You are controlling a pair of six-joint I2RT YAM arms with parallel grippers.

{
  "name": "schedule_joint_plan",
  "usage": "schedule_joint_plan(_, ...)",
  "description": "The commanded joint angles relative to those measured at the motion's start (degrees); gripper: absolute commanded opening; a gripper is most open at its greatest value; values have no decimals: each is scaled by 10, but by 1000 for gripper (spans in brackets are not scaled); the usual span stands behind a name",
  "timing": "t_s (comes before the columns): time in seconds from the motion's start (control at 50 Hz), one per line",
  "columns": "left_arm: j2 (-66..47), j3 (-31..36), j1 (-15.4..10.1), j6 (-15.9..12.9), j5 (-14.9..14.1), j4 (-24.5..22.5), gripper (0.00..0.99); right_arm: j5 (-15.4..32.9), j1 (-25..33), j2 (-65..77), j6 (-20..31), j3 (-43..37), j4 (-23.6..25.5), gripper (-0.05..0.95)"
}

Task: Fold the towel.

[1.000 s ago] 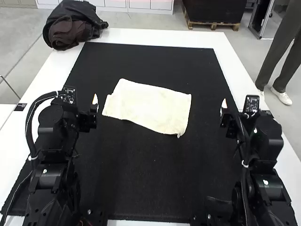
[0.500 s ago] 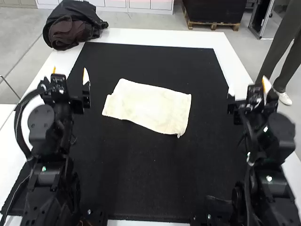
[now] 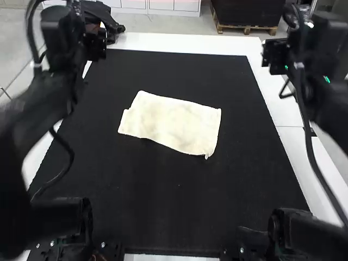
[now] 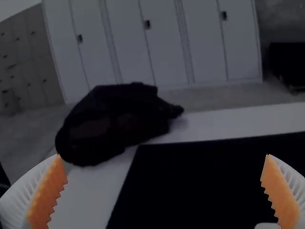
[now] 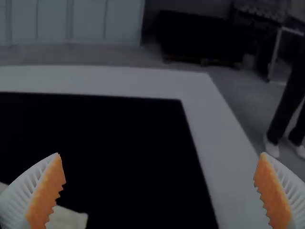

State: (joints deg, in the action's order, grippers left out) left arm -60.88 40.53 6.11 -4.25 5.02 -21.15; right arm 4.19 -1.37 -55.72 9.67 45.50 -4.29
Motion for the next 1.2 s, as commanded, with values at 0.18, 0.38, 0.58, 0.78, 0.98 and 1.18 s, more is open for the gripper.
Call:
schedule_joint_plan(0.18,-163,37,-37,12,18,67,961,-29,4,-97,-75,-39,-29,915)
schedule_joint_plan(0.38,-269,46,-58,28,-19,96,961,-37,7,-95,-58,-93,-35,913)
schedule_joint_plan(0.58,-340,126,-58,64,-78,131,961,-140,-12,-98,-52,-105,53,898)
schedule_joint_plan(0.78,-423,205,-64,70,-84,165,961,-153,-39,-143,-97,-102,55,908)
schedule_joint_plan(0.98,-471,256,-67,68,-88,189,959,-157,-41,-191,-137,-77,44,907)
schedule_joint_plan(1.18,-513,295,-70,62,-95,201,959,-168,-44,-245,-151,-58,10,903)
